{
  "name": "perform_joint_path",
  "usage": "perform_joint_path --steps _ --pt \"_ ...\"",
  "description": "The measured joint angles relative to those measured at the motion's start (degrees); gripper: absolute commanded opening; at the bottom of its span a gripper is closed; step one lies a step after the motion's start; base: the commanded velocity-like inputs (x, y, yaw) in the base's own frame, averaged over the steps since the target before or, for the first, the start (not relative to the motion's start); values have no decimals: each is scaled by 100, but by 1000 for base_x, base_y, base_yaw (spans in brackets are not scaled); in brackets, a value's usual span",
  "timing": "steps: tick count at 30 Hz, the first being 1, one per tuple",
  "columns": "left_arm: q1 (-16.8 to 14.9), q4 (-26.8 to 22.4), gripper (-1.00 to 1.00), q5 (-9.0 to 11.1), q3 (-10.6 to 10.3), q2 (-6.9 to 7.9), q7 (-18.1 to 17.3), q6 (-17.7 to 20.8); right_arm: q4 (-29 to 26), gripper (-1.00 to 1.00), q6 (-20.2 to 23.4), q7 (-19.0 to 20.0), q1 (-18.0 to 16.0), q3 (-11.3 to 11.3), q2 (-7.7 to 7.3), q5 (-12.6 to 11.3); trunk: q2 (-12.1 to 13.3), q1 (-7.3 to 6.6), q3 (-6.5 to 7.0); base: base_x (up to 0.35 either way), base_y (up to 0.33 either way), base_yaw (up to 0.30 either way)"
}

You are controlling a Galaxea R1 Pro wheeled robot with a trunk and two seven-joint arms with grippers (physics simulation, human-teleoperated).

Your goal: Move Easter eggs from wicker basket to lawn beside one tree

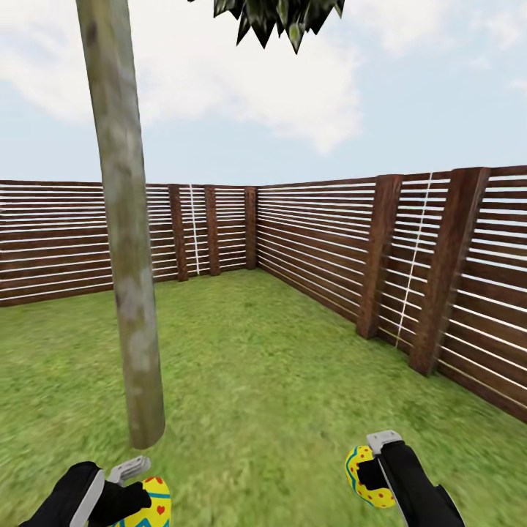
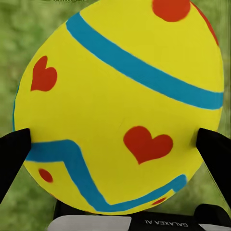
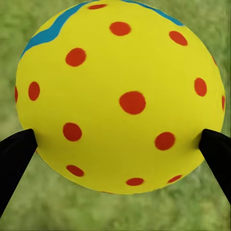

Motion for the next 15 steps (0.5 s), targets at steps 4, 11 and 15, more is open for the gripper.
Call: perform_joint_path --steps 4,11,15 --pt "0 -1 -100 1 0 18 -2 0 1 -100 0 0 0 10 4 -1 0 0 0 165 -299 198" --pt "1 -1 -100 3 -6 4 -2 1 1 -100 -1 0 -1 10 1 13 0 0 0 165 -298 263" --pt "1 -1 -100 2 -9 3 -2 1 1 -100 -1 0 -1 2 0 18 0 0 0 165 -299 286"
